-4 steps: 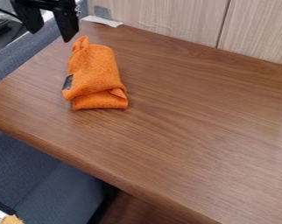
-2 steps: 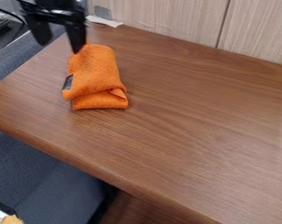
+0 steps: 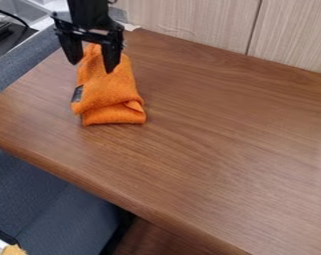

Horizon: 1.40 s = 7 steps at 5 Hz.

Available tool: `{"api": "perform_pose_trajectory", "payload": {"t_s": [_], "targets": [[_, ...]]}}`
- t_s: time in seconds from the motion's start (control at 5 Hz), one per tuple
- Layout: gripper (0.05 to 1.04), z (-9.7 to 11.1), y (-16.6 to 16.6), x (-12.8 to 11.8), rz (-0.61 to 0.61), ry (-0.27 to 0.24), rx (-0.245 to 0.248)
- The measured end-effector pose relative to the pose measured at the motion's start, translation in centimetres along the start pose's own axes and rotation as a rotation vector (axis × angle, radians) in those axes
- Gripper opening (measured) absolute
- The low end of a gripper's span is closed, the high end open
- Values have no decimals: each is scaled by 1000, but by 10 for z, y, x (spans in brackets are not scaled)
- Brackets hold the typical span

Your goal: Move the cloth from left to right

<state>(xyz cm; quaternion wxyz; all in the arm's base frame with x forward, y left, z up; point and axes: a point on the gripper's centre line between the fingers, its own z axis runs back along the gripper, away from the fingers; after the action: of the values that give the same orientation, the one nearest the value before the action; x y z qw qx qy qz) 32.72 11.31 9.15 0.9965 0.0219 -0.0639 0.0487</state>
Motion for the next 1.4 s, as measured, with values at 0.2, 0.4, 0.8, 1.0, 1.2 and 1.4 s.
{"api": "perform_pose_trajectory", "payload": {"t_s": [0.2,0.4,0.8,1.0,1.2,1.4], "targets": [[1000,-19,-2,4,-13,15,31],[1000,-34,1,-3,-12,42,66],[1000,-47,-9,-9,-5,28,63],[1000,-47,-28,-11,-10,30,40],[1000,-44,-71,-22,-87,52,-10],[1000,-38,-113,-41,-205,61,-51]]}}
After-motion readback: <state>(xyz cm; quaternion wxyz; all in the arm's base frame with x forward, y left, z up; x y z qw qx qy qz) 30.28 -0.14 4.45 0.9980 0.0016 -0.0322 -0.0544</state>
